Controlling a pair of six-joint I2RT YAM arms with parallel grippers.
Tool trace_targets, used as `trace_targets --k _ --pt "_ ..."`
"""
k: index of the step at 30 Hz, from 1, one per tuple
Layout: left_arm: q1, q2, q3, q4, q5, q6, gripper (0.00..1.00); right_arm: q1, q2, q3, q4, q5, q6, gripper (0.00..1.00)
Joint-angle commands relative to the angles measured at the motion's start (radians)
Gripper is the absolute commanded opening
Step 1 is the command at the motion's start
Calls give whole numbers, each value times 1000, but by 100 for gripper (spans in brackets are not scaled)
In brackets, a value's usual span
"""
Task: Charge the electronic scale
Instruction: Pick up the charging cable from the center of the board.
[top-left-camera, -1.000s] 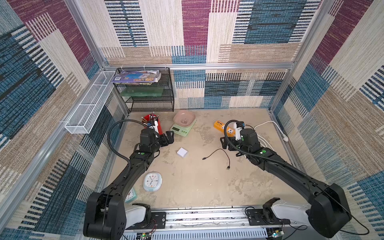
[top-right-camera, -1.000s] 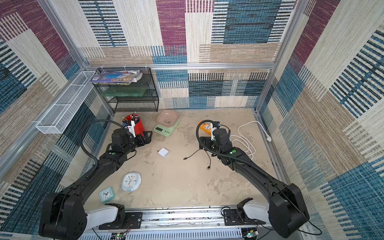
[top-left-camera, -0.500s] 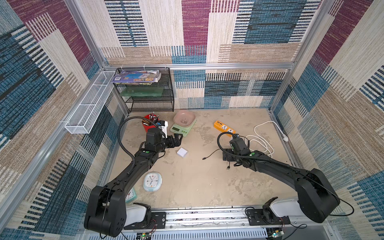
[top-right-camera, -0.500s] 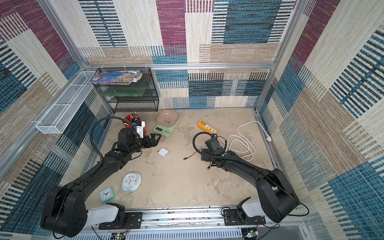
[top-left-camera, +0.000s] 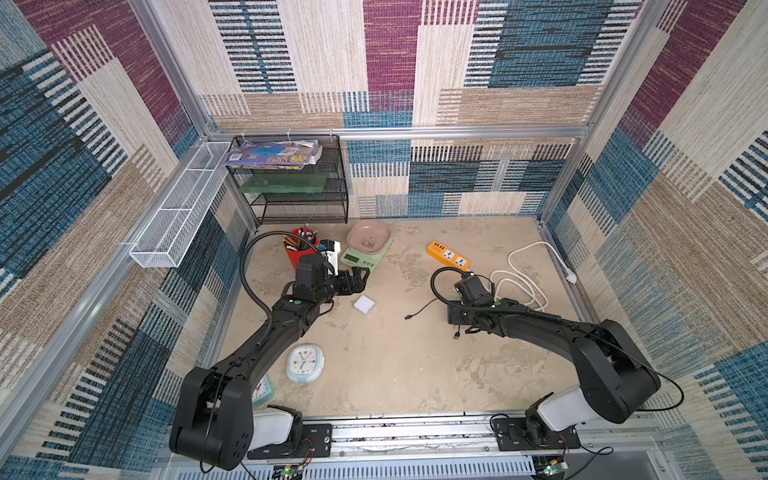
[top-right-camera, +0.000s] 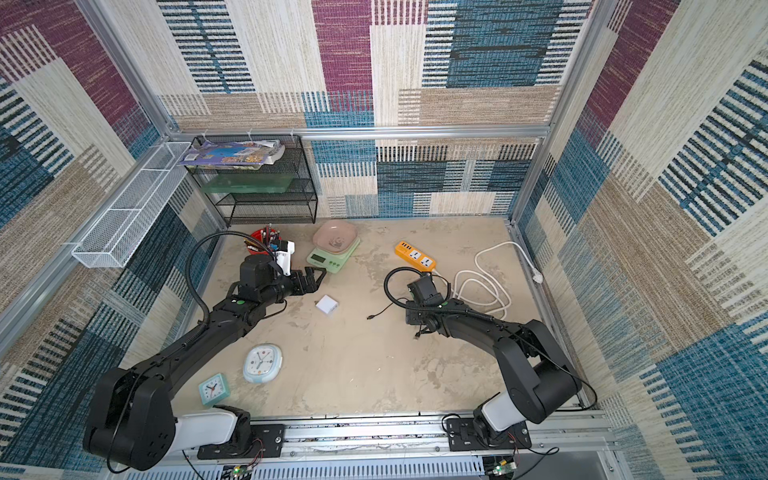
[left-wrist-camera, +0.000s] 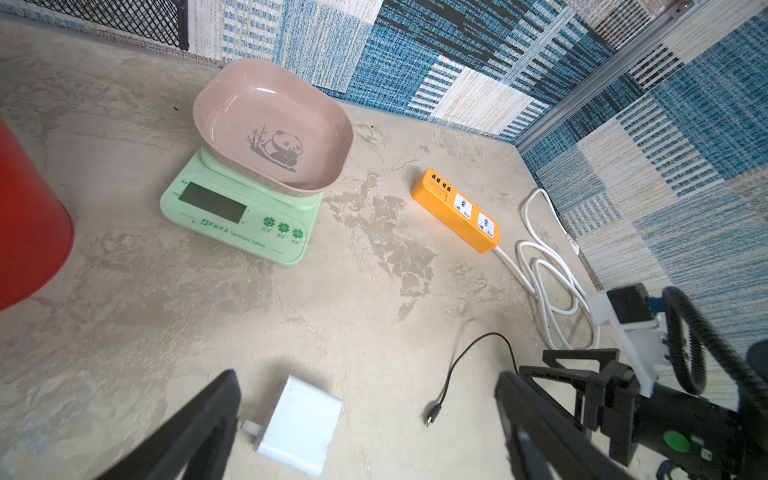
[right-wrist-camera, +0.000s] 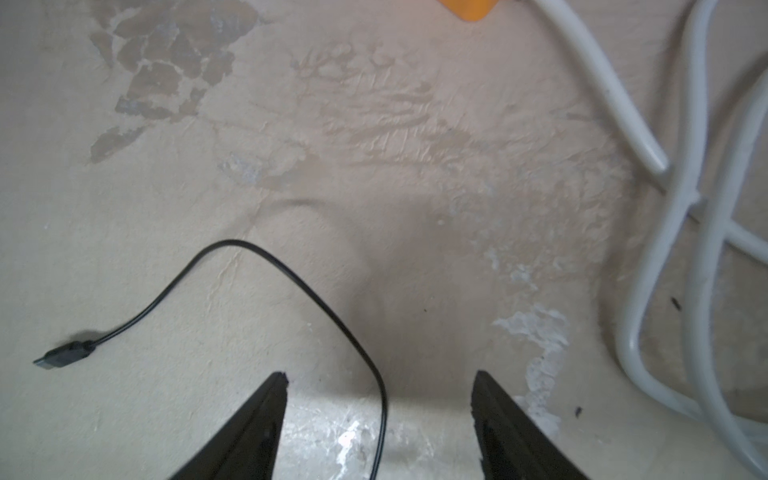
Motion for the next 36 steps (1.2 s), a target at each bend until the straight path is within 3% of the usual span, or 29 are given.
trace_targets --k 1,8,11,15,23,28,36 --pt "0 1 11 11 -4 12 96 2 26 13 25 6 -12 68" --pt "-3 8 20 -4 -7 14 95 5 95 48 28 14 -24 55" --pt "-3 7 23 -10 -7 17 94 4 109 59 30 10 -25 44" --pt "-9 9 26 -5 4 20 94 5 114 60 42 -8 -31 21" --pt "-45 14 31 13 26 51 91 0 94 69 34 -28 -16 1" --pt "-116 -10 -3 76 79 146 87 -10 47 124 -42 -65 26 0" --pt "-323 -86 -88 174 126 457 82 -30 -32 260 -211 -154 63 0"
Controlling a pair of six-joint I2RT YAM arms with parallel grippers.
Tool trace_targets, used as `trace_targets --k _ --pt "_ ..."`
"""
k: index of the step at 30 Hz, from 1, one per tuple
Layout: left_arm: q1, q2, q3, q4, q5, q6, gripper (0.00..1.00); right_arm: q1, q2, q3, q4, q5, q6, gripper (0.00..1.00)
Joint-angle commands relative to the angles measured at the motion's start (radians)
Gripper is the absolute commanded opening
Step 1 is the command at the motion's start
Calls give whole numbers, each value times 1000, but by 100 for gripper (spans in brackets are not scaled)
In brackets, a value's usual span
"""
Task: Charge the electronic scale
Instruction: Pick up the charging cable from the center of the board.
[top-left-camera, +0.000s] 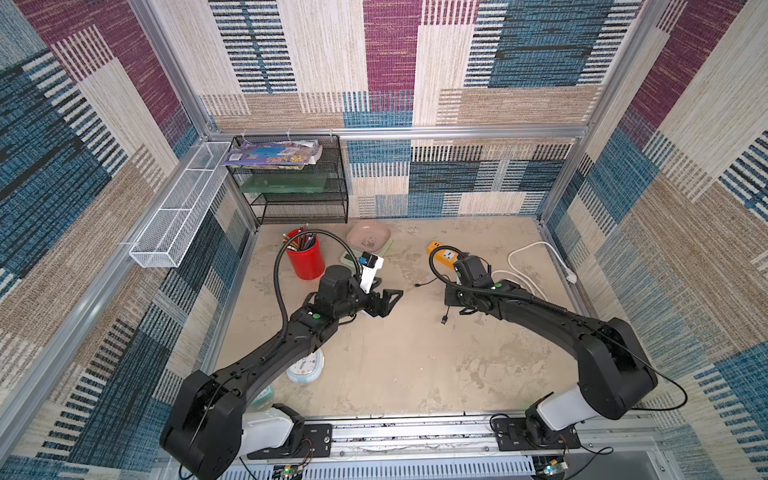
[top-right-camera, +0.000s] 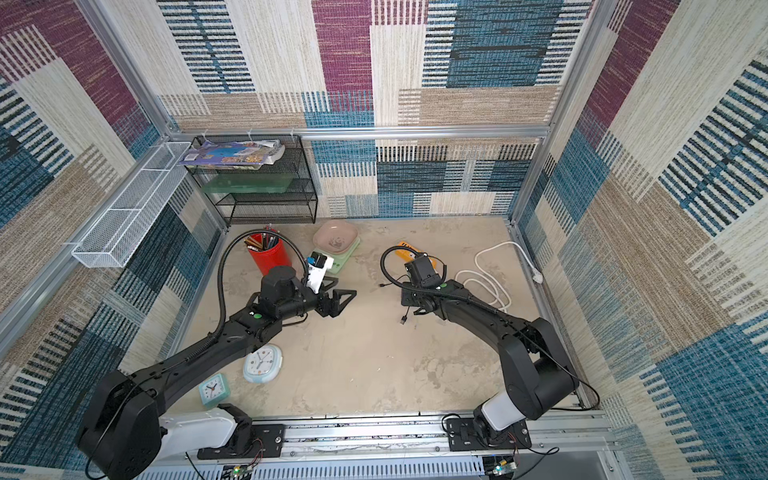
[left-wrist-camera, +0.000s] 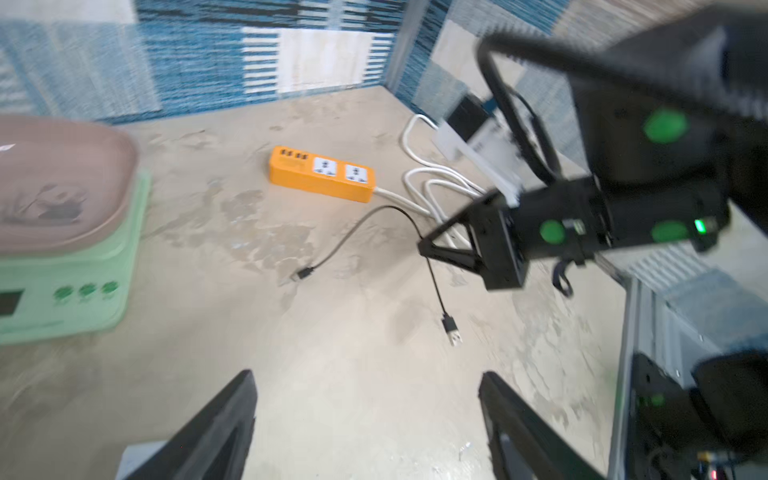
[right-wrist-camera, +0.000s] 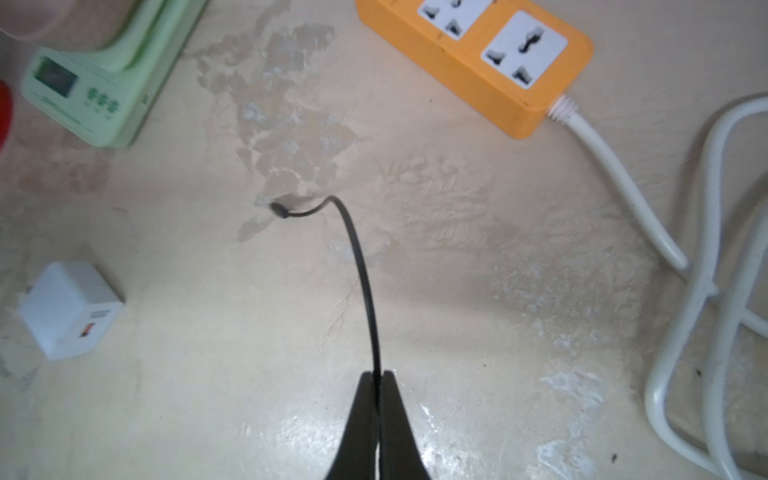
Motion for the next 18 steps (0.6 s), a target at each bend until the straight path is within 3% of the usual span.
trace_targets --k 1,7,12,18 --pt "-68 -27 -35 83 28 220 82 -10 -27 41 -99 -66 31 0" --pt "-233 -10 -85 152 -14 492 77 -31 -58 111 -187 -172 68 0" --pt "-370 70 -56 155 -190 677 72 -34 -83 148 -238 -241 90 0" --pt "-459 152 -22 218 -358 794 66 -37 -99 159 -260 -287 97 0"
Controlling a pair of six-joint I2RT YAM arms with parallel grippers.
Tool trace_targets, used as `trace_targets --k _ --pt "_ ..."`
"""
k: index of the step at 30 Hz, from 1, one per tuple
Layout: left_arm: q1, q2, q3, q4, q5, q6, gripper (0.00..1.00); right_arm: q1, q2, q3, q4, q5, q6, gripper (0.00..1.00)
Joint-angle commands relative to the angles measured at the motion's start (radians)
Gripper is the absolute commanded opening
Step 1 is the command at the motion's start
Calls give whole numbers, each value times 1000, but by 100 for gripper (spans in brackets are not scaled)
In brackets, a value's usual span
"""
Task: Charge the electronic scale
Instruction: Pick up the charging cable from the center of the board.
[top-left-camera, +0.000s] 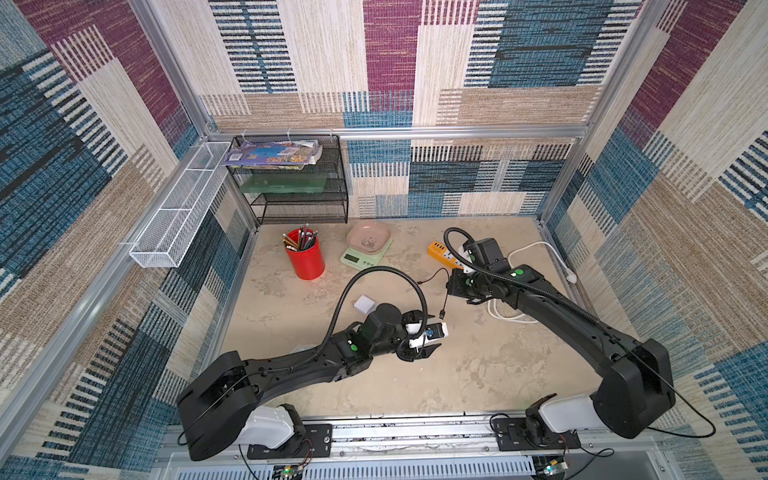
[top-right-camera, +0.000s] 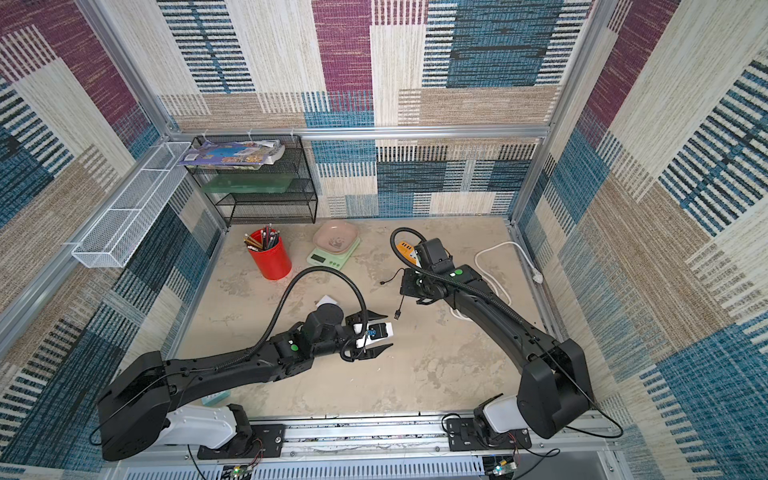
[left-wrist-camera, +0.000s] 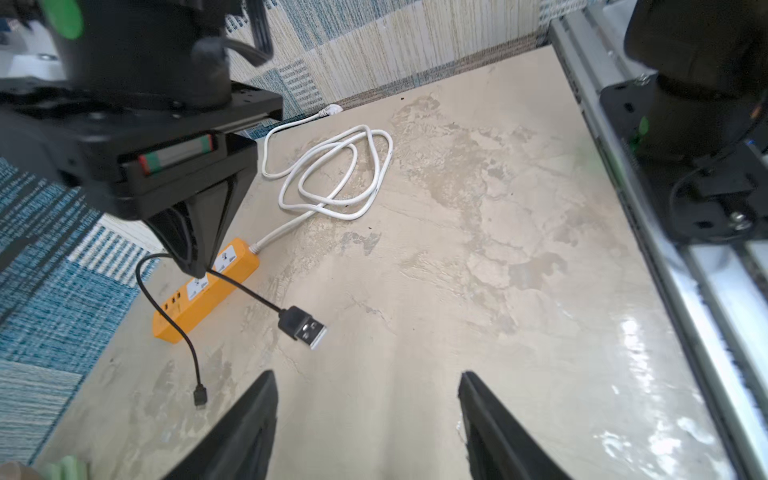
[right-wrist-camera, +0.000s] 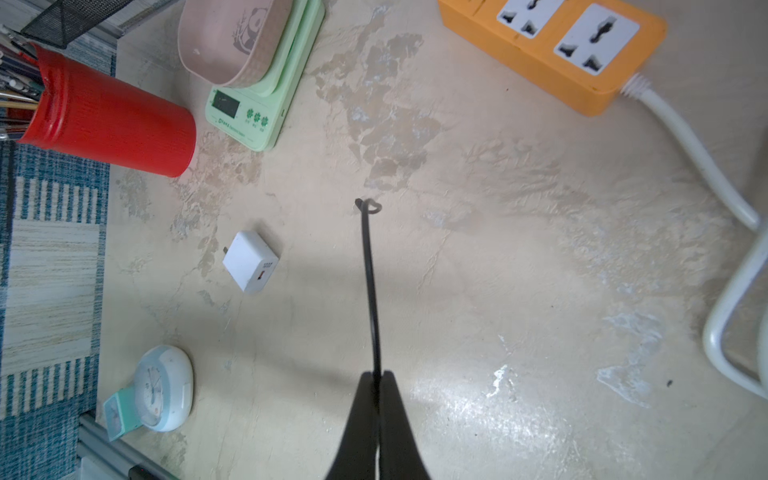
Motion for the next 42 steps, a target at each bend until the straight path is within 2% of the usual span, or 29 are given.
trace_targets --k 1,5,17,27,37,39,42 --pt "-32 34 26 74 -151 131 64 0 -10 9 -26 -41 15 0" --pt "-59 94 65 86 -264 186 52 0 -16 3 -29 -54 17 0" --pt "-84 185 102 136 -339 281 50 -9 -34 -17 -22 -75 21 0" --pt "-86 170 120 105 -287 244 22 -39 -44 -44 -7 -88 20 0" --pt "-83 163 125 87 -262 210 5 -64 -64 -58 12 -105 14 0" --pt "-83 163 129 81 -254 202 4 -68 -68 -62 17 -109 12 0" --pt "-74 159 131 78 -233 179 4 -71 -77 -67 30 -112 3 8"
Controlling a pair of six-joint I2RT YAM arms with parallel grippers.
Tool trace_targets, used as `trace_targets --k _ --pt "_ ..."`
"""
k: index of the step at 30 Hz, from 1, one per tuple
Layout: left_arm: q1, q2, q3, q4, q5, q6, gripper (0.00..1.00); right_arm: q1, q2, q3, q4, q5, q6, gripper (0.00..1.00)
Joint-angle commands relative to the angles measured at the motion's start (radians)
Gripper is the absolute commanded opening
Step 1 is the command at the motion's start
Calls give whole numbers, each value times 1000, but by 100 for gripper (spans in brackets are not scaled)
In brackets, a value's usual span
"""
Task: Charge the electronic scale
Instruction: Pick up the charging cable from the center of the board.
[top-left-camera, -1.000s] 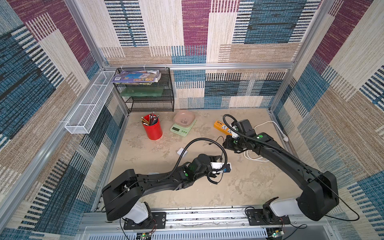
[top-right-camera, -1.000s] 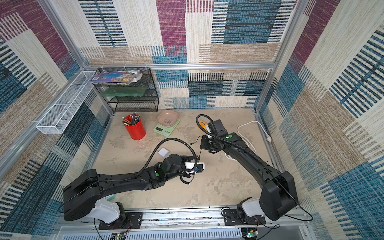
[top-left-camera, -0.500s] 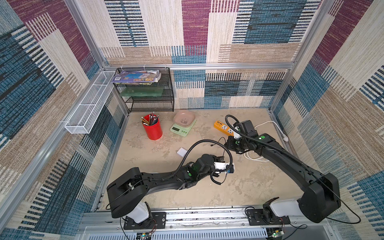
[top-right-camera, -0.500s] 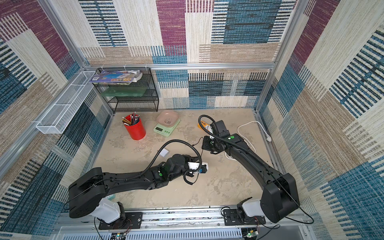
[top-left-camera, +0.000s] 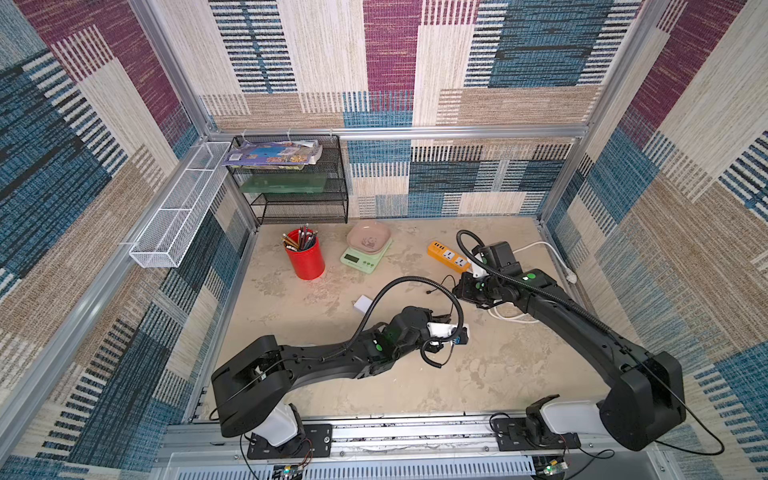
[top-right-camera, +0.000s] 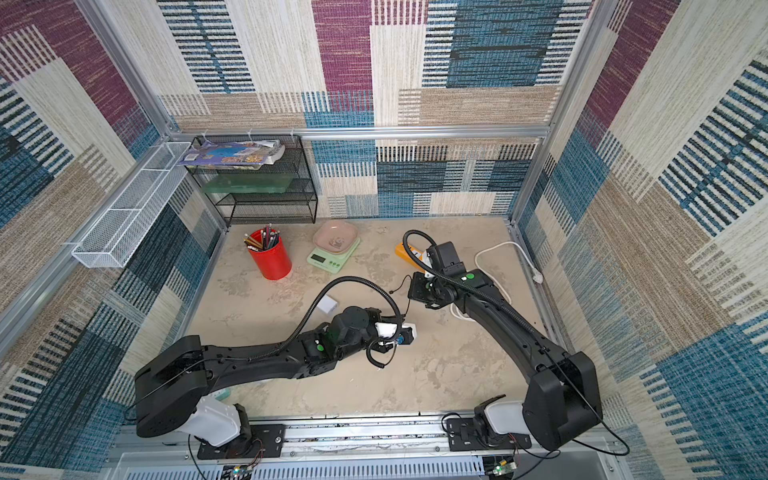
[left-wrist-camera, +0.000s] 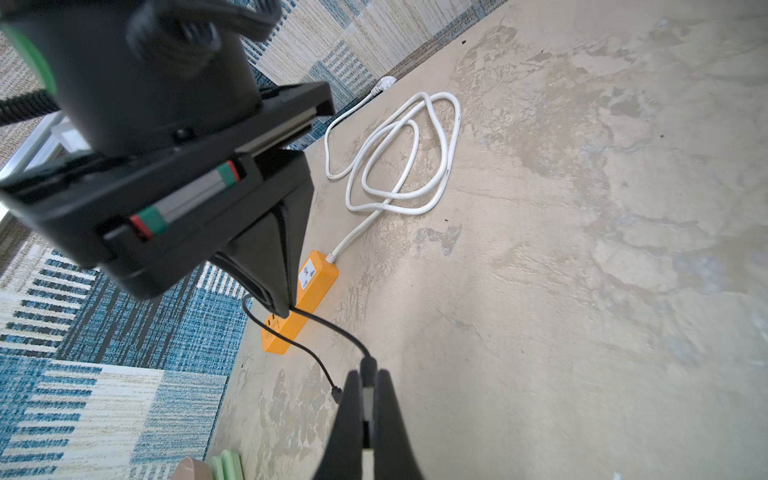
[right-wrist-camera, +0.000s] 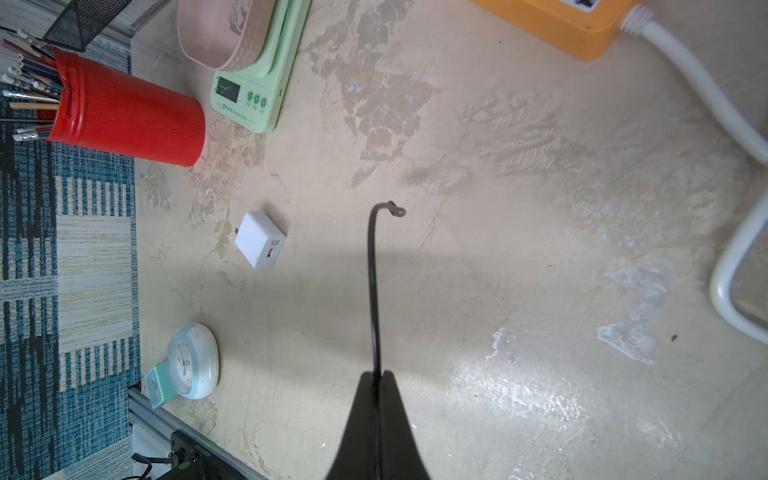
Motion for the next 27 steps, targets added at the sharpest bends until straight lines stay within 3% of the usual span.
trace_targets --k 1,7,12,19,23,27 --pt "13 -11 10 -14 50 -53 3 -2 -18 -7 56 -12 -14 11" --pt "82 -31 29 -52 175 -217 3 -51 -114 -83 192 -17 -80 45" --pt "171 -46 52 -92 318 -415 2 -140 -257 -208 380 -56 -166 47" --pt "305 -59 108 -148 578 -700 1 -162 -456 -446 757 -293 -345 52" --pt "357 -78 126 -160 676 -817 2 -149 -471 -525 934 -433 -413 50" --pt "385 -101 138 -169 777 -883 2 -116 -452 -505 963 -503 -453 53"
